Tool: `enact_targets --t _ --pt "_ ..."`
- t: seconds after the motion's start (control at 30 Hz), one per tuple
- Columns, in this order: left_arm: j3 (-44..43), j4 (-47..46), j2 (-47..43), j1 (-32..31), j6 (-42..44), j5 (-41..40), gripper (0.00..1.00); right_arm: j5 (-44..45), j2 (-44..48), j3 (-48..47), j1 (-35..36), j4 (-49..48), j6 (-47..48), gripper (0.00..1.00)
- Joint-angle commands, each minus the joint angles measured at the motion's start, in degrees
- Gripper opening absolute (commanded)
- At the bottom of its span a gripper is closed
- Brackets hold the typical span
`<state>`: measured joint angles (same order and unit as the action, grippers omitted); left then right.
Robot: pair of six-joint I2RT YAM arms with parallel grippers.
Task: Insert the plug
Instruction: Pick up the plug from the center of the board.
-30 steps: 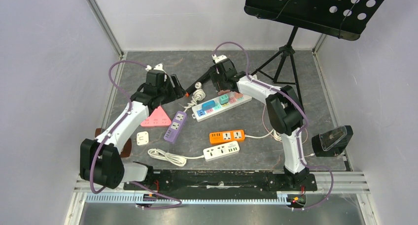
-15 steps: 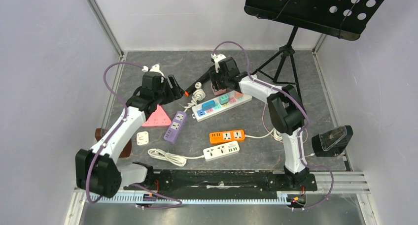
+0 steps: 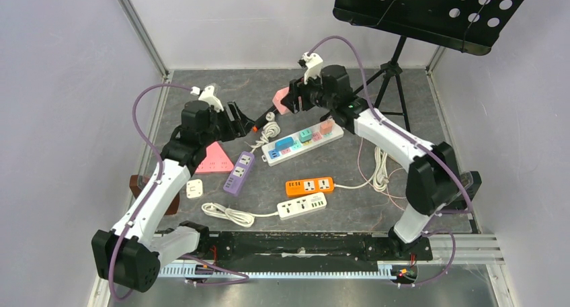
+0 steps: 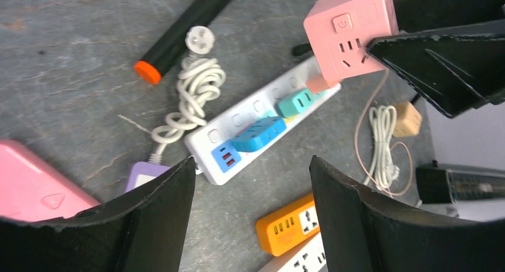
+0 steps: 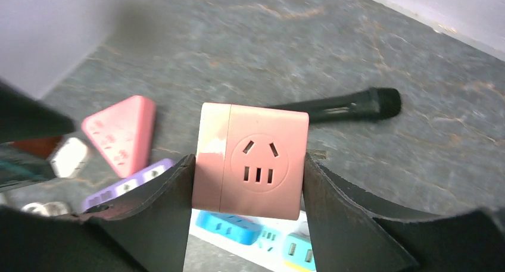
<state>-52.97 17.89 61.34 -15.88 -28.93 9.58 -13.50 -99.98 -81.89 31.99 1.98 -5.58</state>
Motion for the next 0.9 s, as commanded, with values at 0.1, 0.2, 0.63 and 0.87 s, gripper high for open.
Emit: enact_targets --t 0.1,0.2,0.63,0.87 --pt "-6.9 -2.5 0.0 -0.2 -1.3 16.3 0.77 -17.5 10.5 8.5 -0.2 -8.5 -10.2 0.26" --pt "-9.9 -1.6 -1.3 -0.2 1.8 23.1 0.77 -22.8 13.5 11.1 -0.3 -9.0 -13.9 0.26" --pt "-7.0 8.9 -10.2 -0.3 60.7 52.7 0.81 -35.7 26.5 24.8 -0.3 -20.0 -30.1 0.25" --pt "-5.8 2.0 -7.1 -0.6 67.0 64.8 0.82 -38.4 31.3 26.7 -0.3 -20.0 -33.6 0.24"
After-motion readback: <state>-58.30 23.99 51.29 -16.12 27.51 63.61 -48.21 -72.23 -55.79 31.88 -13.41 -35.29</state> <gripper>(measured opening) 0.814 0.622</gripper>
